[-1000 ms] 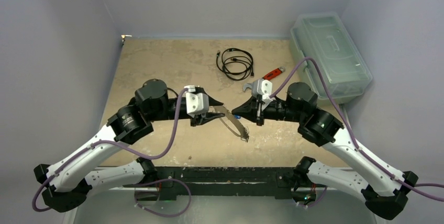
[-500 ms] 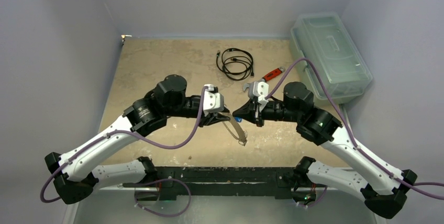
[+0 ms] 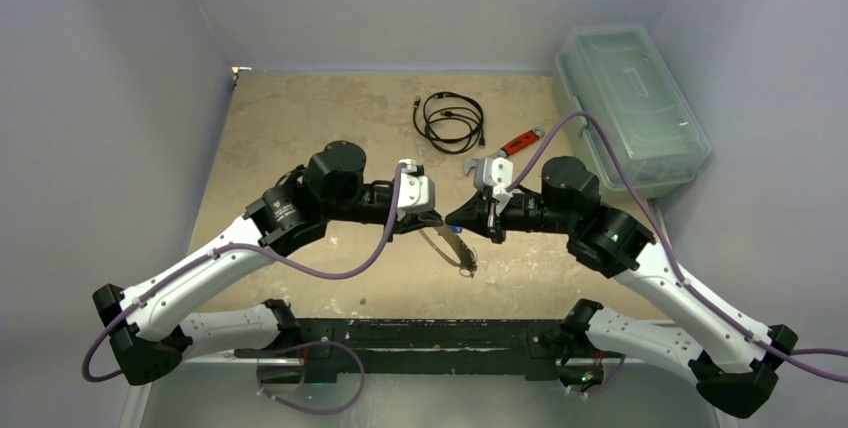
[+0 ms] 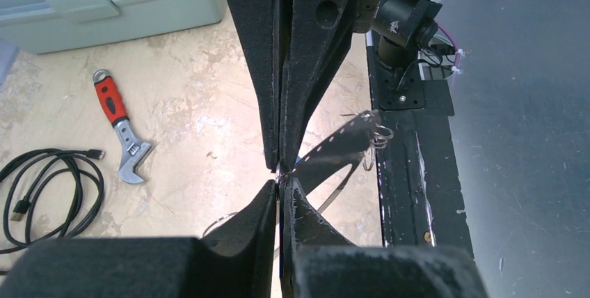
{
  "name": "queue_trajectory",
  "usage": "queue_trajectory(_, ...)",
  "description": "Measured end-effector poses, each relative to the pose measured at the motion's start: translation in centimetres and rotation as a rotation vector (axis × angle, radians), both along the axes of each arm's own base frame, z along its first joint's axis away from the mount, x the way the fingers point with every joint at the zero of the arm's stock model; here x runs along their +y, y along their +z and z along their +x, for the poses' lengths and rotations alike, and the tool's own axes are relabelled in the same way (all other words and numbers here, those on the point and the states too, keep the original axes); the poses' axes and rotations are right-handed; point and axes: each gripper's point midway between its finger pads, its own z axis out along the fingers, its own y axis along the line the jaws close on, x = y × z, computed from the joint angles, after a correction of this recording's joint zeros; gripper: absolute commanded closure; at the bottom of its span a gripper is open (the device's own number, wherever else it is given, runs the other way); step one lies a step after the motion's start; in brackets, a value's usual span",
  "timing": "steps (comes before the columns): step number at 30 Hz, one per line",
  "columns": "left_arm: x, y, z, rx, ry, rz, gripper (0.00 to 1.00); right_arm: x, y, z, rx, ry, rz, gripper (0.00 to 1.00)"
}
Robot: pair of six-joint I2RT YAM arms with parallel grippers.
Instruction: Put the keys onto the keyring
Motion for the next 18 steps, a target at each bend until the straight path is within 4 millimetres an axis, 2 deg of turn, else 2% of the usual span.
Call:
queue_trajectory(6,-0.1,0.1,0.0,-0.002,-0.002,-0.005,1.00,-0.1,0.2,-0.1,-0.007,0.005,0.000,1.00)
queue_trajectory(7,-0.1,0.2,0.0,-0.003,-0.002,-0.007,1.00,-0.1,0.3,-0.1,-0.010,0.005,0.002,0.95)
queue_trajectory(10,-0.2,0.6,0.1,-0.016,0.001,-0.025,1.00,-0.2,0.8,-0.2,-0.019,0.003,0.017,0.64)
queue_trajectory(12,0.0,0.7,0.1,-0.027,0.006,-0.037,1.00,-0.2,1.5,-0.2,-0.032,-0.002,0.042,0.52)
queue_trajectory(18,0.7,0.6,-0.4,-0.060,0.010,-0.083,1.00,-0.6,3.9,-0.4,-0.082,-0.022,0.126,0.49)
